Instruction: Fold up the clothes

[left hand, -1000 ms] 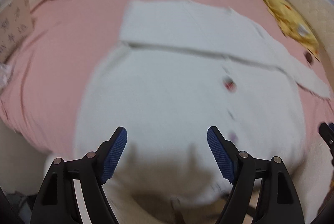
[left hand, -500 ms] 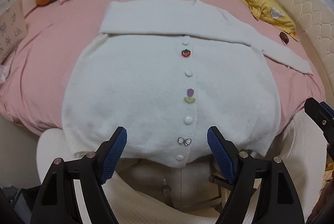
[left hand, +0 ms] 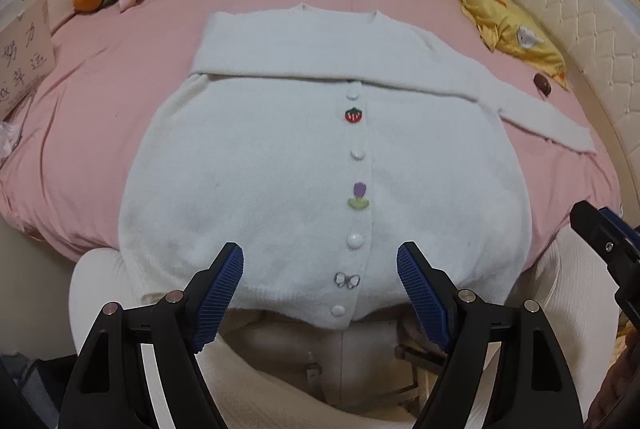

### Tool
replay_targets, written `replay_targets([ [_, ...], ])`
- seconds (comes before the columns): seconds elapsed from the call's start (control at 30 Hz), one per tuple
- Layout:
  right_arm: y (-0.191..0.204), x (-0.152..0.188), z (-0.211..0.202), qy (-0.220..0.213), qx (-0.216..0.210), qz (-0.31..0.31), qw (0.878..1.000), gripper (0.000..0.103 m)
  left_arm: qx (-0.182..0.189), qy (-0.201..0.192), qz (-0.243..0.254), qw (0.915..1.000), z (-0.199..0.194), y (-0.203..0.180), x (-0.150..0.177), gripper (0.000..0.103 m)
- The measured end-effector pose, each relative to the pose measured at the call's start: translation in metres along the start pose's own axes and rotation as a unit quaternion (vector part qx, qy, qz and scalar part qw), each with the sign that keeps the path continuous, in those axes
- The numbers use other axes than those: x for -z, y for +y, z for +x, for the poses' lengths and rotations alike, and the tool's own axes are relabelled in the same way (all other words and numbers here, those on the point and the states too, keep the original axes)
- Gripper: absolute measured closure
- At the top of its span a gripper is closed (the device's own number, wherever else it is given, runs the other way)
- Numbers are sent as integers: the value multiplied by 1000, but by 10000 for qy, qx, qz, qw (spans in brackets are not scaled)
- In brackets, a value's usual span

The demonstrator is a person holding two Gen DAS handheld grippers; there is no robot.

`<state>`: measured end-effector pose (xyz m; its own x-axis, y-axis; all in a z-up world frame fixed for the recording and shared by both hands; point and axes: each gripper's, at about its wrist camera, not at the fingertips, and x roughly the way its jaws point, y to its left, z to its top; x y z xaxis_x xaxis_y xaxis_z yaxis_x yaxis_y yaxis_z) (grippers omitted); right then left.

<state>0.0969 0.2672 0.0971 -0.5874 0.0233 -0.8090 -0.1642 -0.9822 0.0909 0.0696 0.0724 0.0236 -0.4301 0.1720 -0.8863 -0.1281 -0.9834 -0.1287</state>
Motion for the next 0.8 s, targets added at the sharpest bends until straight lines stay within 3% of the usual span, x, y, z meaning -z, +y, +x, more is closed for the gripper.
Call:
replay_targets([
  [0.13,-32,-17,8,-189,-475,399,9979,37,-93,114,41,9999,21,3,-4,24],
  [0.27,-112,-46,21,-452,-735,1414,9862,37,-233,462,-58,9986,58,6,-7,24],
  [0.43,-262,-68,32,-1011,-1077,3055,9407,37,-440,680,-17,9967,102,3,-4,24],
  [0.57,-372,-65,48,-1343,-1579,4098,8883,37,-313,670,-251,9969,119,11,0,22],
  [0.67,-425,-70,68,-1330,-1257,4386,8798,37,-243,689,-429,9964,126,16,-2,14],
  [0.8,-474,-78,112,-1200,-1411,4831,8557,37,-366,715,-342,9962,132,12,-1,5],
])
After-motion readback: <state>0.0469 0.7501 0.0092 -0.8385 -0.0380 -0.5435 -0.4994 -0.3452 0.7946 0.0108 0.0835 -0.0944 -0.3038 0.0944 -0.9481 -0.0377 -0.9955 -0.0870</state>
